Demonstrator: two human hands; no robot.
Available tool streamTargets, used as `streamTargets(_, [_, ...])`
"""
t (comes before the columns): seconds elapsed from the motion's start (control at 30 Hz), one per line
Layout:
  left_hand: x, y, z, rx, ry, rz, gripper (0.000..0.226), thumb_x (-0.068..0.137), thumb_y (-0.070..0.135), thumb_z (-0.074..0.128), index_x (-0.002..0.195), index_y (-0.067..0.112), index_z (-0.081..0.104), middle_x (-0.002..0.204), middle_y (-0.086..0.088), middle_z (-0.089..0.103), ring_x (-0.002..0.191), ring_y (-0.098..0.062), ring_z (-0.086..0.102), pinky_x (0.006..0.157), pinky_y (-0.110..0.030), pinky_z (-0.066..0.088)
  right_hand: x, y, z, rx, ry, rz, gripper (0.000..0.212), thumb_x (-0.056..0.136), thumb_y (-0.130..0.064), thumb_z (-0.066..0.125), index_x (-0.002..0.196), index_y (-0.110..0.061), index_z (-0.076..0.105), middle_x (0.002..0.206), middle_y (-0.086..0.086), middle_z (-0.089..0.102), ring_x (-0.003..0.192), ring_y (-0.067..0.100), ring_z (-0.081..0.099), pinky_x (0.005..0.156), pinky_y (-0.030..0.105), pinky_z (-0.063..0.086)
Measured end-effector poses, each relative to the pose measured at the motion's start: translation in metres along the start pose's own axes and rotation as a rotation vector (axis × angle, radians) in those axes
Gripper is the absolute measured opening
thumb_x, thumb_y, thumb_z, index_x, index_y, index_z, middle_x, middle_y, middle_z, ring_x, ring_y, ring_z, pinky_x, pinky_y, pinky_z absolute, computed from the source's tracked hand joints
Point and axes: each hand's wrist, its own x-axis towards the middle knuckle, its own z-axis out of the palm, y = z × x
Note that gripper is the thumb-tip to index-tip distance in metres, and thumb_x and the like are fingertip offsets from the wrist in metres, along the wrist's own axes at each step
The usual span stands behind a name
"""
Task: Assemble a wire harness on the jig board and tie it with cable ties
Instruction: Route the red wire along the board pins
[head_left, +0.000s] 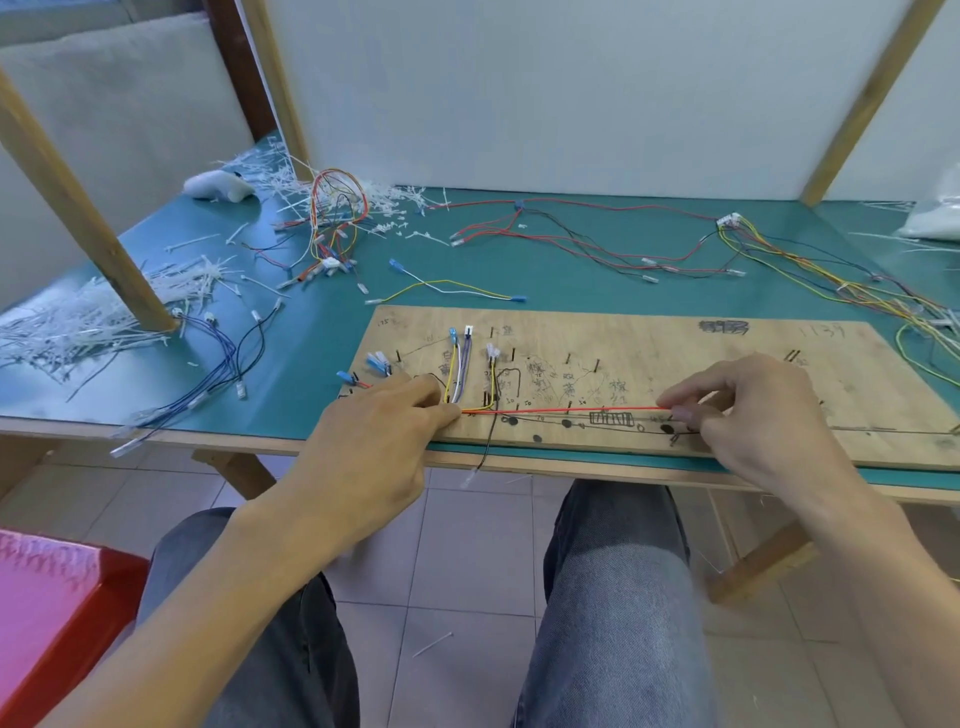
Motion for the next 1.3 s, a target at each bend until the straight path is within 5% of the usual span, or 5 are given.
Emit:
streamTargets(0.37, [-0.004, 0.002, -0.005, -0.029, 0.013, -0.012, 0.051, 0.087, 0.009, 0.062, 0.133, 0.033, 0.067, 0.12, 0.013, 0.056, 0.105, -0.016, 0.057, 0.061, -0.029, 0.042, 0.002, 0.009, -0.003, -0.01, 0.018, 0.002, 0.024, 0.09, -0.006, 0.08, 0.087, -0.03, 0.085, 0.075, -0.011, 0.074, 0.076, 0.004, 0.066, 0.059, 0.006, 0.042])
streamTargets(0.57, [-0.008, 0.002, -0.002, -0.056, 0.031, -0.004, 0.052, 0.091, 0.012, 0.062, 0.14, 0.031, 0.063, 0.136, 0.012, 0.056, 0.117, -0.015, 0.055, 0.072, -0.033, 0.052, -0.014, 0.001, 0.009, -0.189, 0.128, -0.042, 0.022, 0.091, -0.008, 0.074, 0.099, -0.026, 0.085, 0.098, 0.004, 0.078, 0.099, 0.032, 0.069, 0.089, 0.044, 0.057])
streamTargets(0.73, [-0.014, 0.003, -0.001, -0.036, -0.007, 0.047, 0.058, 0.091, 0.014, 0.062, 0.148, 0.022, 0.056, 0.139, 0.006, 0.057, 0.12, -0.02, 0.055, 0.094, -0.04, 0.056, -0.029, -0.001, 0.018, -0.248, 0.172, -0.086, 0.023, 0.096, -0.006, 0.066, 0.107, -0.017, 0.083, 0.101, 0.006, 0.069, 0.097, 0.035, 0.065, 0.083, 0.045, 0.053])
streamTargets(1.17, [-0.014, 0.009, -0.003, 0.026, 0.006, 0.0, 0.055, 0.079, 0.008, 0.069, 0.133, 0.02, 0.068, 0.137, -0.001, 0.06, 0.11, -0.025, 0.063, 0.072, -0.045, 0.061, -0.043, -0.005, 0.014, -0.478, 0.016, -0.169, 0.044, 0.093, -0.002, 0.052, 0.129, -0.023, 0.064, 0.119, -0.004, 0.056, 0.11, 0.025, 0.048, 0.079, 0.043, 0.053])
streamTargets(1.3, [-0.015, 0.007, -0.003, 0.011, -0.008, 0.01, 0.057, 0.083, 0.009, 0.065, 0.139, 0.019, 0.064, 0.142, 0.002, 0.059, 0.117, -0.024, 0.06, 0.084, -0.047, 0.059, -0.042, -0.006, 0.011, -0.598, -0.041, -0.233, 0.061, 0.084, -0.002, 0.051, 0.139, -0.027, 0.055, 0.115, -0.004, 0.052, 0.104, 0.022, 0.043, 0.077, 0.039, 0.049])
